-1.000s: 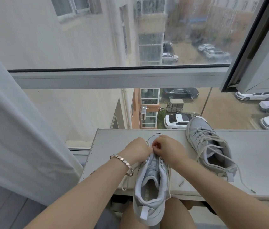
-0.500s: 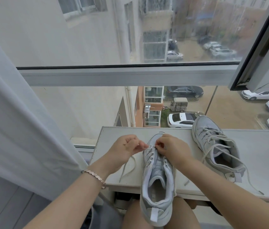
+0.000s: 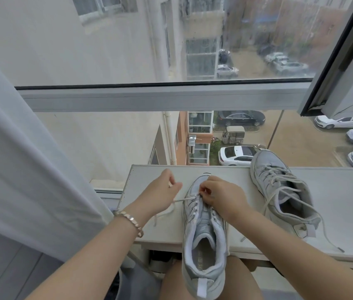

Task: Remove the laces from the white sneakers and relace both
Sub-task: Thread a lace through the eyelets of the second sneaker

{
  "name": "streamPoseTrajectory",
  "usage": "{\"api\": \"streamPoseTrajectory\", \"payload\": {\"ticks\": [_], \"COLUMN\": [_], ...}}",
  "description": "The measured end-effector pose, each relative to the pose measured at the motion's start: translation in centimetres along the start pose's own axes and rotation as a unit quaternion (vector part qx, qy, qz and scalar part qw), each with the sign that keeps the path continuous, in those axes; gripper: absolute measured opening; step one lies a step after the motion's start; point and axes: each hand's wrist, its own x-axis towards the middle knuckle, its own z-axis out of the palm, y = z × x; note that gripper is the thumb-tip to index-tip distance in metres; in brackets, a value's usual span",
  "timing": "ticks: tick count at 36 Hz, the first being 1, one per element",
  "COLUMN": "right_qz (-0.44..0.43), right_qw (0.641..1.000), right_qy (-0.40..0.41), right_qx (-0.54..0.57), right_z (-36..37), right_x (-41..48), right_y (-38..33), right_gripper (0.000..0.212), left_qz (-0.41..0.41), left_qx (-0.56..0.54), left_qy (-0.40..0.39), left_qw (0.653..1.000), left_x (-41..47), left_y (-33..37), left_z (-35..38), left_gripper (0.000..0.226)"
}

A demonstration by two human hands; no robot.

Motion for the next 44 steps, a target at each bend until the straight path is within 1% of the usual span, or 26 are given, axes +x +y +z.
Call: {"api": "streamPoseTrajectory", "payload": {"ticks": [1, 3, 7, 9, 13, 15, 17, 20, 23, 28, 29, 30, 31, 32, 33, 34, 35, 37, 39, 40, 42, 43, 44], "right_qz": [0.000, 0.001, 0.010, 0.015, 0.028, 0.035, 0.051, 0.081, 0.096, 0.123, 0.138, 0.157, 0.180, 0.204, 0.222, 0.233, 0.236, 0.223, 0.217, 0.223, 0.252, 0.267, 0.276], "right_qw": [1.000, 0.999, 0.995, 0.991, 0.982, 0.976, 0.971, 0.964, 0.967, 0.957, 0.952, 0.946, 0.941, 0.936, 0.930, 0.923, 0.917, 0.917, 0.919, 0.914, 0.886, 0.872, 0.865], "right_qy": [-0.001, -0.011, -0.047, -0.063, -0.091, -0.097, -0.096, -0.075, -0.028, 0.021, 0.028, 0.032, 0.030, 0.016, -0.010, -0.042, -0.074, -0.112, -0.119, -0.123, -0.150, -0.167, -0.181], "right_qx": [0.010, 0.034, 0.087, 0.113, 0.162, 0.190, 0.214, 0.243, 0.235, 0.261, 0.272, 0.280, 0.285, 0.288, 0.294, 0.303, 0.312, 0.311, 0.305, 0.316, 0.358, 0.375, 0.378], "right_z": [-0.1, -0.3, -0.7, -0.9, -1.2, -1.4, -1.5, -1.5, -1.2, -1.2, -1.3, -1.4, -1.5, -1.7, -1.9, -2.1, -2.2, -2.1, -2.0, -2.0, -2.2, -2.4, -2.6], "right_x": [0.0, 0.0, 0.5, 0.8, 1.0, 1.1, 1.0, 0.8, 0.7, 0.0, -0.3, -0.6, -1.1, -1.6, -2.1, -2.8, -3.3, -4.2, -4.5, -4.4, -4.3, -4.2, -4.1], "right_y": [0.1, 0.3, 0.5, 0.6, 0.7, 0.9, 1.2, 1.5, 1.2, 0.5, 0.5, 0.7, 0.9, 1.1, 1.2, 1.3, 1.3, 1.2, 0.9, 0.8, 0.7, 0.6, 0.5], "right_gripper": [0.020, 0.018, 0.012, 0.013, 0.006, 0.011, 0.015, 0.021, 0.020, 0.014, 0.014, 0.019, 0.026, 0.034, 0.039, 0.041, 0.042, 0.042, 0.039, 0.034, 0.028, 0.029, 0.032], "left_qz": [0.021, 0.045, 0.017, -0.003, -0.033, -0.051, -0.069, -0.068, -0.047, -0.016, -0.006, 0.009, 0.019, 0.026, 0.028, 0.030, 0.030, 0.037, 0.046, 0.045, 0.031, 0.026, 0.021], "left_qx": [0.056, 0.108, 0.063, 0.058, 0.045, 0.066, 0.080, 0.110, 0.108, -0.013, -0.036, -0.059, -0.084, -0.105, -0.117, -0.122, -0.114, -0.083, -0.068, -0.070, -0.081, -0.084, -0.087], "left_qy": [-0.005, -0.010, -0.004, -0.012, -0.069, -0.086, -0.103, -0.113, -0.082, 0.017, 0.032, 0.044, 0.045, 0.036, 0.026, 0.020, 0.017, 0.019, 0.040, 0.053, 0.079, 0.089, 0.098], "left_qw": [0.998, 0.993, 0.998, 0.998, 0.996, 0.993, 0.989, 0.985, 0.990, 1.000, 0.999, 0.997, 0.995, 0.993, 0.992, 0.992, 0.993, 0.996, 0.996, 0.995, 0.993, 0.992, 0.991], "left_x": [0.2, 0.3, 0.5, 0.9, 1.7, 2.0, 2.2, 2.3, 2.1, 1.0, 0.6, 0.3, 0.0, -0.4, -0.7, -1.0, -1.2, -1.6, -1.9, -2.0, -2.0, -2.0, -2.1], "left_y": [0.2, 0.6, 1.9, 2.6, 3.4, 3.8, 3.9, 3.9, 3.5, 1.9, 1.6, 1.3, 1.2, 1.1, 1.0, 0.8, 0.6, 0.4, 0.2, 0.2, 0.1, 0.1, 0.2], "left_z": [0.2, 0.7, 1.8, 2.1, 1.9, 1.9, 1.9, 2.2, 2.6, 3.2, 3.2, 3.0, 2.8, 2.5, 2.4, 2.3, 2.4, 2.9, 3.6, 3.8, 4.2, 4.3, 4.5], "left_gripper": [0.017, 0.022, 0.023, 0.024, 0.019, 0.025, 0.025, 0.035, 0.038, 0.045, 0.044, 0.038, 0.028, 0.018, 0.019, 0.026, 0.030, 0.030, 0.027, 0.027, 0.030, 0.031, 0.031]}}
